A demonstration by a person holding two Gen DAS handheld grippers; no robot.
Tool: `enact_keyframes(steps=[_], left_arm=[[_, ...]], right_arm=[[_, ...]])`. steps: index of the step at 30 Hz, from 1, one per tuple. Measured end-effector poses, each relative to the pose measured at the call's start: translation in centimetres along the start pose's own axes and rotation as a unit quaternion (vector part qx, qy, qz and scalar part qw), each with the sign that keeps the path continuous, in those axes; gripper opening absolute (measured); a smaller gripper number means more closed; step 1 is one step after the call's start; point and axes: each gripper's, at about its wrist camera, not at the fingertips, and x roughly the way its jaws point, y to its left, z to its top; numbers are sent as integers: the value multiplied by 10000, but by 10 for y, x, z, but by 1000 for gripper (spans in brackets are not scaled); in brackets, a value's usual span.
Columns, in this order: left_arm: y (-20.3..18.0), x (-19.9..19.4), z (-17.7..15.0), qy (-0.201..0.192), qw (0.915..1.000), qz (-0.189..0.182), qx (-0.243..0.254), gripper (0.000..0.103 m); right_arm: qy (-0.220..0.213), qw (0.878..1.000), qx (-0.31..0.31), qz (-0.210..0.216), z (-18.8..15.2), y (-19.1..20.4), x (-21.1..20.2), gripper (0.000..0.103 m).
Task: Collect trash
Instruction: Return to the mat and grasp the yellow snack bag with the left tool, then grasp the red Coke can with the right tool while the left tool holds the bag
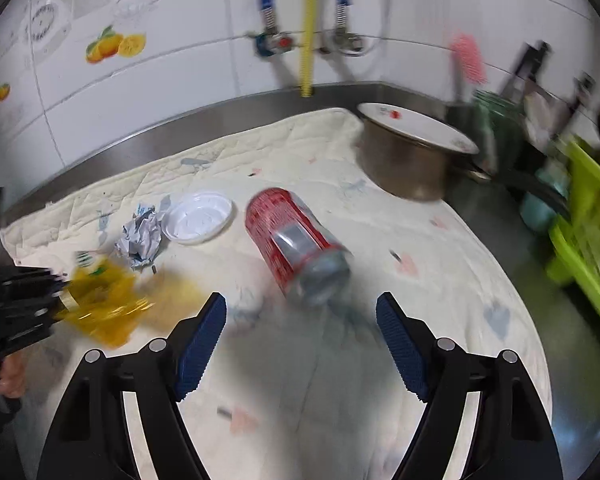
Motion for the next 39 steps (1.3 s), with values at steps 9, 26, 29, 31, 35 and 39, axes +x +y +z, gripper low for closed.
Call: enact_keyframes(steps=[9, 26, 29, 31, 35, 39], left_arm=[[17, -27, -3, -103, 9998, 118, -110, 1], [14, -38, -9, -129, 9997, 119, -146, 1], [6, -43, -11, -139, 9998, 73, -96, 1], [-2, -50, -13, -161, 9999, 55, -15, 1], [-19, -61, -16, -223, 9997, -65, 57, 1], [-43, -68, -21, -235, 9991, -299, 201, 1]], right_arm=[[654, 9915, -1115, -127, 35, 28, 66, 75], [1018, 9799, -1561, -706, 38, 33, 80, 55], [903, 9872, -1201, -543, 29, 33, 53, 54], [830, 9914, -930, -399, 20, 33, 30, 53], [632, 9959, -606, -214, -2, 35, -16, 53], [401, 9983, -364, -208, -34, 37, -67, 53]])
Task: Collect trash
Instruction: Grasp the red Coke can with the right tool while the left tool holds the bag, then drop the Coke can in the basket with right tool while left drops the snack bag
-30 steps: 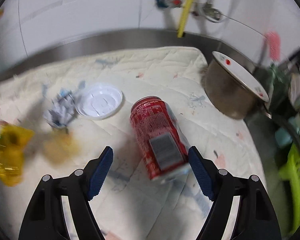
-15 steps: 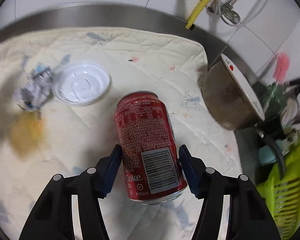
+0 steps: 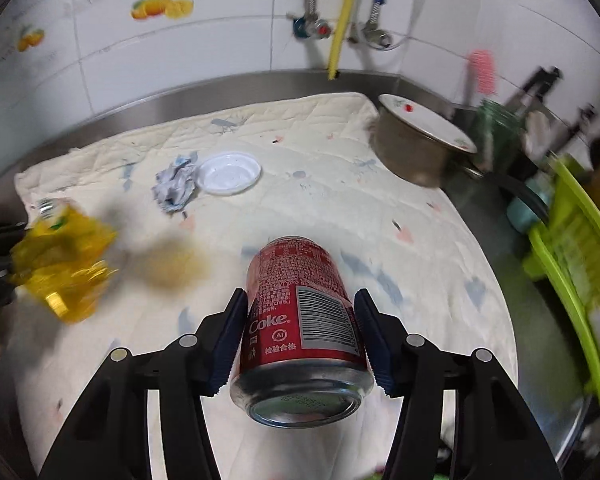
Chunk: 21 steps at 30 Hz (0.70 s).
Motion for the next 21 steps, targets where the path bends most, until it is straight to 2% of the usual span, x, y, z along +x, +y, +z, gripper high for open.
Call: enact_keyframes(steps=[5, 9, 16, 21], left_arm=[[-40, -2, -7, 75, 9990, -279, 328, 1], [-81, -2, -14, 125, 9960, -576, 668, 1], [-154, 11, -34, 400, 9872, -1004, 1170, 1], [-195, 23, -50, 644, 9802, -1189, 1445, 1]], right_arm=[[-326, 9977, 532, -250, -69, -13, -71, 53], [-229, 9930, 922, -703, -134, -35, -102, 53], [532, 9742, 1714, -1369, -246, -80, -96, 53], [889, 9622, 2110, -1472, -293, -99, -80, 54]])
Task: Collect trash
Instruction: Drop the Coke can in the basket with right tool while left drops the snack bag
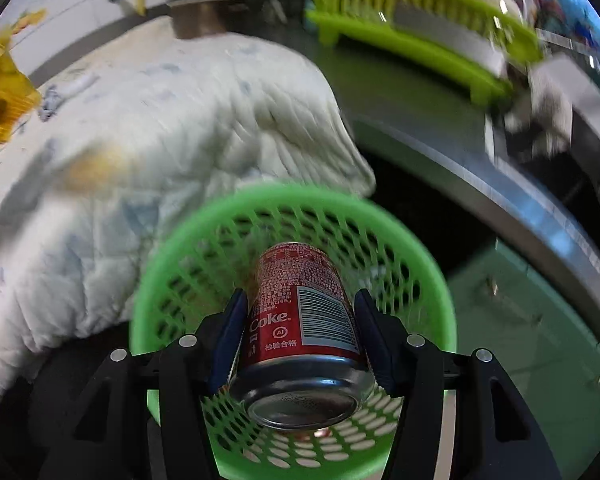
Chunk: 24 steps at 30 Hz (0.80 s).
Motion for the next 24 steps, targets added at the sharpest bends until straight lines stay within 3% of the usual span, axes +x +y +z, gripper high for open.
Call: enact_keyframes(steps=[8, 17, 24], left_arm=[[-50, 37, -1, 337, 9987, -249, 293, 1], [-96, 94, -11, 892, 9940, -421, 478, 2], [-111, 132, -18, 1269, 9901, -228, 547, 4]], right_arm=[[36, 9989, 463, -19, -26, -32, 6, 58], [-655, 9936, 917, 10, -49, -55, -49, 70], [-1032, 9887, 1082, 85, -65, -58, -84, 73]])
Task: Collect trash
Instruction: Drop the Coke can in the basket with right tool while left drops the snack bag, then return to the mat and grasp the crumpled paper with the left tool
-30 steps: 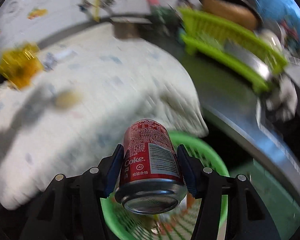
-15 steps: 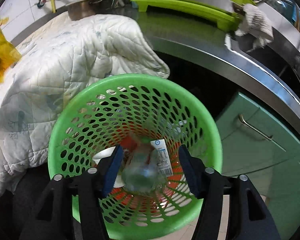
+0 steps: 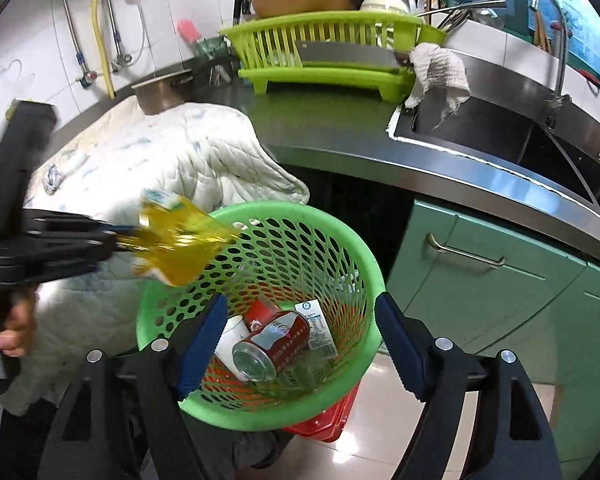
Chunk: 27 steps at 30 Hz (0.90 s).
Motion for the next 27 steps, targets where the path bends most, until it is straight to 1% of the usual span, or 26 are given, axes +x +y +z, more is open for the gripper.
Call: enact_keyframes(steps=[2, 4, 6, 7, 11, 13, 14, 16, 18, 20, 22, 24, 27], left_arm=[[-1, 8, 1, 85, 10000, -2, -29, 5], [1, 11, 2, 110, 9999, -35, -100, 18], [2, 12, 1, 72, 9998, -85, -136, 22], [2, 13, 1, 75, 9998, -110, -158, 26], [3, 8, 2, 18, 9996, -184, -216, 32], [6, 3, 2, -26, 9996, -163, -247, 42], [7, -1, 2, -55, 9995, -177, -260, 43], [13, -10, 2, -136, 9993, -159, -323, 50], [20, -17, 2, -201, 9990, -144, -375, 51], [27, -27, 2, -281, 9988, -15, -402, 53], [35, -36, 2, -371, 9982, 73, -455, 58], [44, -46, 1, -461, 9974, 155, -540, 62], [55, -61, -1, -606, 9957, 363, -593, 63]], right_arm=[[-36, 10000, 35, 44, -1, 0, -5, 73], [-72, 9999, 43, 69, -3, 1, -10, 73], [-86, 9999, 16, 89, -4, 3, -13, 73], [-95, 9999, 2, 87, -4, 5, -14, 73], [-135, 9998, -46, 127, -1, 8, -15, 73], [-169, 9997, -80, 149, 1, 10, -17, 73], [-193, 9996, -112, 159, 2, 13, -18, 73], [-218, 9994, -153, 201, 5, 17, -18, 73], [-230, 9992, -211, 246, 7, 22, -18, 73], [-235, 9989, -283, 286, 11, 29, -17, 74], [-249, 9984, -361, 346, 14, 36, -16, 74], [-281, 9978, -454, 389, 18, 44, -16, 76], [-333, 9968, -567, 463, 24, 56, -16, 77]])
